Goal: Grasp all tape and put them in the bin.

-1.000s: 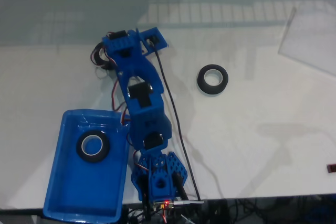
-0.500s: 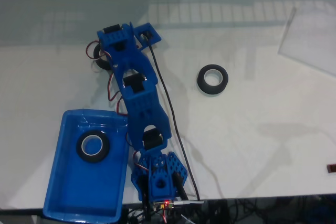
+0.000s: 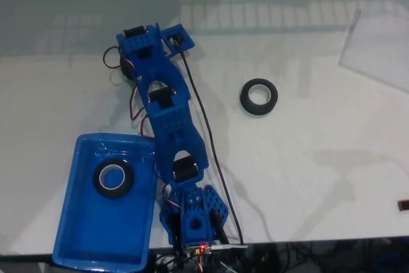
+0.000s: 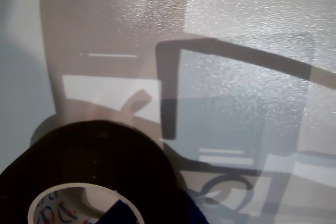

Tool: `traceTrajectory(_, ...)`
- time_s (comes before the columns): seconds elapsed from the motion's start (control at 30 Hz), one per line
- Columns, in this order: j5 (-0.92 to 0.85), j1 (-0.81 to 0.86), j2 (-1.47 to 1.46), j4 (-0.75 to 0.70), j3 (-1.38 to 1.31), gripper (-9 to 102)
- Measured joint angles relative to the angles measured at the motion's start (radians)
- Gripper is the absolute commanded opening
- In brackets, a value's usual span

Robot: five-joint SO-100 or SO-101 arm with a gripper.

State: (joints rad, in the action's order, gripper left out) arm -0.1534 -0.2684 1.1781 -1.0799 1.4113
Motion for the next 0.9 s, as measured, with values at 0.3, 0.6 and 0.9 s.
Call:
traceTrajectory(0.3,-0.017,0.035,0.31,0.0,0.179,0)
traceTrajectory(0.6,-0.169,-0.06,0.861,-0.014,0.6,0)
traceTrajectory(0.9,-0.288,-0.262,1.226,-0.238,0.701,0)
